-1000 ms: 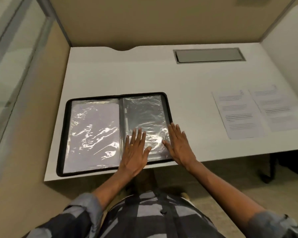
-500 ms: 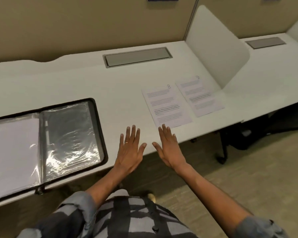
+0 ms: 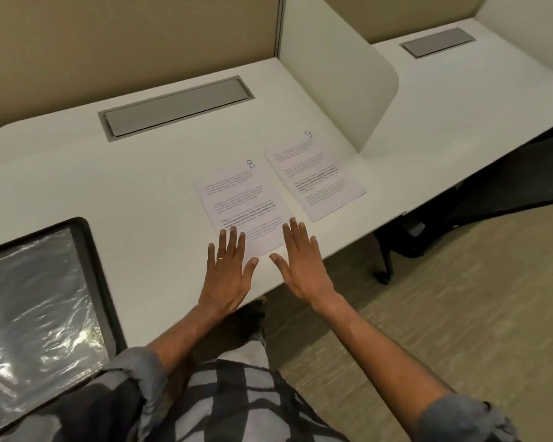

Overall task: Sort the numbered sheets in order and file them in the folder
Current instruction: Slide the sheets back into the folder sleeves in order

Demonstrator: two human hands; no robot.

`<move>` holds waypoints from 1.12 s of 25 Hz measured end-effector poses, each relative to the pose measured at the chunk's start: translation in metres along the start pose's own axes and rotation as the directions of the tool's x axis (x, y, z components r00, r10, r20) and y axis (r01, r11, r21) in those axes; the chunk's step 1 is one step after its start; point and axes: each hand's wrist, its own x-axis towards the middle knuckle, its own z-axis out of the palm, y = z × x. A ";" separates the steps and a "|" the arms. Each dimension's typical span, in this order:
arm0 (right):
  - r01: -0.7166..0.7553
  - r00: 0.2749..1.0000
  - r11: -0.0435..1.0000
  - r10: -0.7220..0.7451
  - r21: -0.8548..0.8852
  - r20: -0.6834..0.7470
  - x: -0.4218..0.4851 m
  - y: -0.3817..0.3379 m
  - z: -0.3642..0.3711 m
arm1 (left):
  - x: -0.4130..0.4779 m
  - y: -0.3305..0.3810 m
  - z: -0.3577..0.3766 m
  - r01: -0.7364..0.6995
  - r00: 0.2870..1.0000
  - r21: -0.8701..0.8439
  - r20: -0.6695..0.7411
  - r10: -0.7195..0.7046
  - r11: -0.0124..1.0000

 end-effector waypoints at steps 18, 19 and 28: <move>0.195 0.941 0.977 -0.212 0.089 0.262 0.121 0.073 0.018 | 0.090 0.024 0.030 0.475 0.864 -0.345 0.007 -0.504 0.810; 0.221 0.934 0.972 -0.235 0.082 0.268 0.123 0.076 0.017 | 0.096 0.030 0.026 0.519 0.828 -0.393 0.012 -0.560 0.759; 0.427 0.834 0.902 -0.423 0.072 0.355 0.144 0.103 -0.003 | 0.130 0.040 0.006 0.473 0.372 -0.869 0.046 -0.927 0.147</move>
